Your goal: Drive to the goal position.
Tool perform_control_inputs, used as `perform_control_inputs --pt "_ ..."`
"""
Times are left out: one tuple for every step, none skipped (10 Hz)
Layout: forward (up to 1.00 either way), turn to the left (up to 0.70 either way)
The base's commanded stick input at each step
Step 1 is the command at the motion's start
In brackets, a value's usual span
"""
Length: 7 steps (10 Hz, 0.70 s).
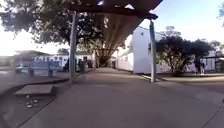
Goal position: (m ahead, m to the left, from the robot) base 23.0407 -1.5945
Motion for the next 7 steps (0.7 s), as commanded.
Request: perform_control_inputs --pt "0.7 0.0" --pt "0.7 0.0" --pt "0.7 0.0" --pt "0.7 0.0" --pt "0.7 0.0" --pt "0.7 0.0" --pt "0.7 0.0"
